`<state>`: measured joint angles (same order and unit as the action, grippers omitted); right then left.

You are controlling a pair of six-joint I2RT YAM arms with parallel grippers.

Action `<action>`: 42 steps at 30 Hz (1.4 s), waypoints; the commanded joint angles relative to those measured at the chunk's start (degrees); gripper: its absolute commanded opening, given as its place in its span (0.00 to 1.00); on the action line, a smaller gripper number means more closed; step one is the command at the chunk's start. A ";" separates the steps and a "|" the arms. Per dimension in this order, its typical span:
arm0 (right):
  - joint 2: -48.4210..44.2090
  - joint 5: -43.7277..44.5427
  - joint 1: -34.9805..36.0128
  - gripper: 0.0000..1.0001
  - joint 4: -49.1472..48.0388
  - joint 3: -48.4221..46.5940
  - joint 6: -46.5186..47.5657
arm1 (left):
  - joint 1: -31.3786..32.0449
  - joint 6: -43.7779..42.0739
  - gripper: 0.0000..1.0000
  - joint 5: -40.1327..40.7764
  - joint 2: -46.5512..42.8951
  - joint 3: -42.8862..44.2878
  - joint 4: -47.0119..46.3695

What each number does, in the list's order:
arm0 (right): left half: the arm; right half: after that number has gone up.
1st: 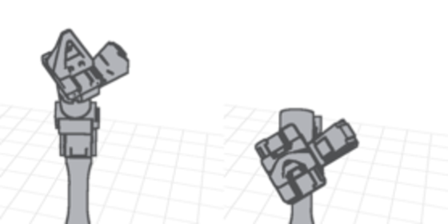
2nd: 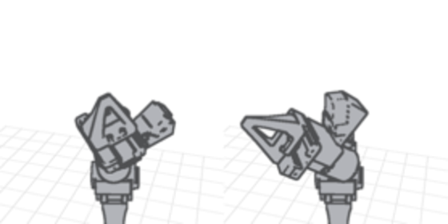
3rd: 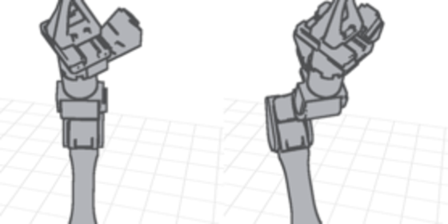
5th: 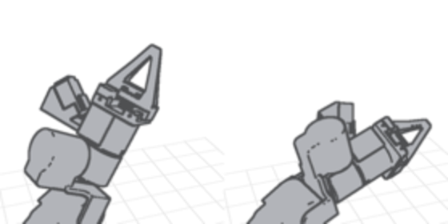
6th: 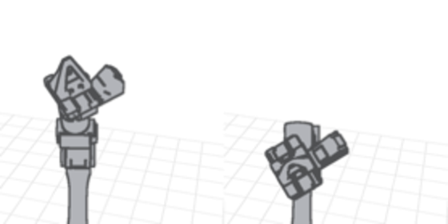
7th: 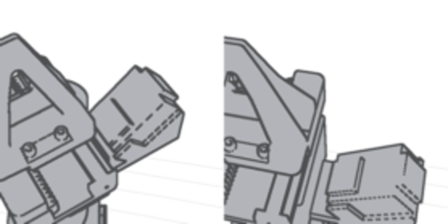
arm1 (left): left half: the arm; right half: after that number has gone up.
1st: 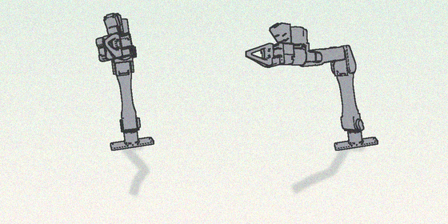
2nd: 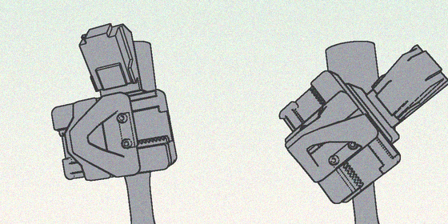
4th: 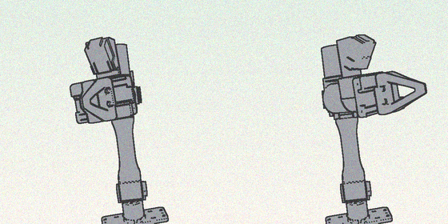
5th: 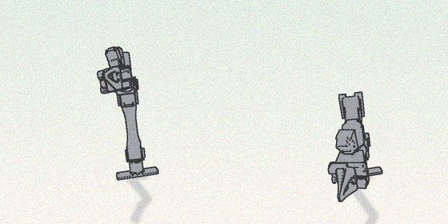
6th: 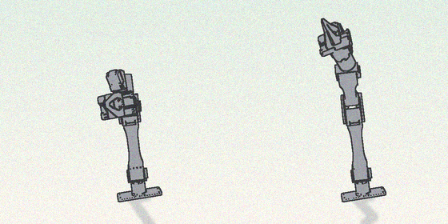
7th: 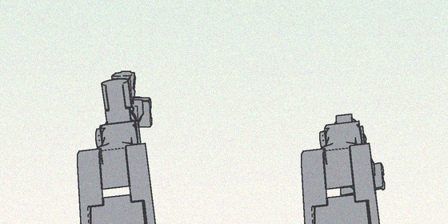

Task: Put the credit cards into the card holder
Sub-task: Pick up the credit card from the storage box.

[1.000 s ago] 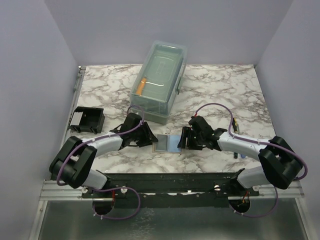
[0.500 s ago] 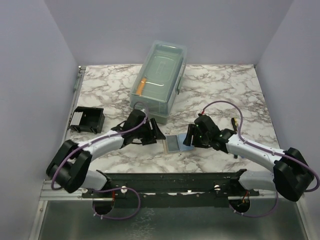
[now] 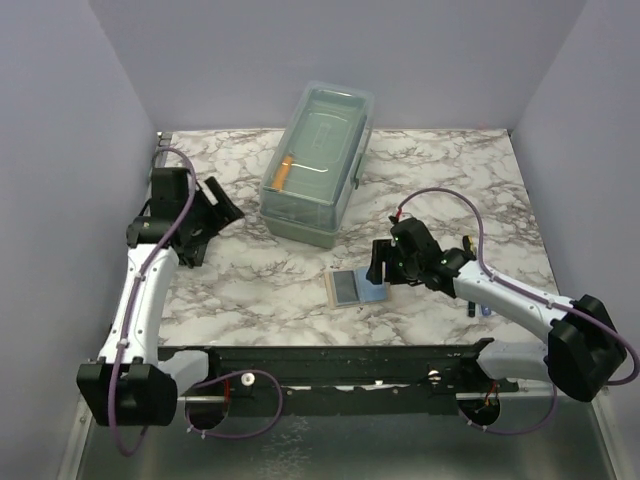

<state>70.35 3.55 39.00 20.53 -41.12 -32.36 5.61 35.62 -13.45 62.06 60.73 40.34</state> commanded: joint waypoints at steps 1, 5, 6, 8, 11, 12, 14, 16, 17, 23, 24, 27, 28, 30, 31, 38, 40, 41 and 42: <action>2.67 -7.16 -1.68 0.68 -1.27 -3.04 6.26 | -10.79 -10.51 0.82 16.16 5.26 8.22 12.12; 3.91 -12.92 -2.00 0.68 -1.99 -4.58 8.05 | -13.56 -19.50 0.86 30.13 13.00 13.63 13.48; 4.18 -14.35 -2.07 0.68 -2.14 -4.99 8.28 | -13.61 -21.95 0.88 34.21 14.70 14.11 13.50; 4.39 -17.38 -2.09 0.68 -2.65 -5.45 8.95 | -13.63 -27.13 0.89 38.46 17.39 14.50 12.24; 4.38 -21.73 -2.09 0.68 -3.44 -5.66 9.52 | -13.90 -37.06 0.91 37.79 18.68 11.66 5.65; 4.18 -22.81 -2.09 0.68 -3.15 -5.84 9.54 | -14.07 -40.09 0.91 37.72 19.08 11.05 3.70; 3.04 -24.95 -2.11 0.68 -3.18 -5.39 9.43 | -14.51 -45.41 0.91 38.26 19.96 10.34 -0.13; 1.75 -27.12 -2.09 0.68 -4.04 -4.20 9.12 | -14.50 -47.68 0.90 35.27 21.41 12.11 -0.88; 1.13 -28.33 -2.05 0.68 -4.69 -3.57 8.94 | -14.57 -48.35 0.89 34.90 22.30 12.85 -1.20; -2.42 -28.29 -0.87 0.68 -5.63 -1.95 8.48 | -16.27 -51.58 0.87 34.77 28.44 12.90 -1.36; -2.72 -28.20 -0.86 0.68 -5.67 -1.81 8.38 | -16.39 -51.43 0.87 35.48 29.59 12.84 -1.37; -3.23 -28.69 -0.78 0.68 -5.46 -1.58 8.25 | -17.09 -50.49 0.86 35.70 31.86 12.65 -1.82; -3.39 -28.83 -0.70 0.68 -5.50 -1.37 8.21 | -17.35 -50.29 0.86 36.34 32.31 12.42 -2.45; -3.48 -28.91 -0.52 0.68 -5.66 -1.02 8.12 | -17.86 -49.69 0.86 36.88 33.46 12.16 -3.04; -3.56 -28.95 -0.51 0.68 -5.72 -0.86 8.09 | -17.93 -49.46 0.86 36.95 33.89 11.84 -3.35; -3.48 -28.49 -0.38 0.68 -5.56 -0.97 8.09 | -18.05 -48.57 0.83 42.29 38.09 10.32 -7.16; -3.33 -28.28 -0.39 0.68 -5.51 -1.13 8.12 | -18.07 -48.60 0.82 42.40 39.28 10.82 -7.36; -3.21 -28.27 -0.34 0.68 -5.51 -1.21 8.18 | -18.02 -48.43 0.81 42.55 39.86 11.14 -7.38; -3.07 -28.29 -0.33 0.68 -5.43 -1.37 8.23 | -18.03 -48.41 0.80 42.78 40.31 11.43 -7.39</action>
<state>67.75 -23.86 38.30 15.57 -42.33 -24.38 -12.01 -13.32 25.82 100.29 71.81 34.39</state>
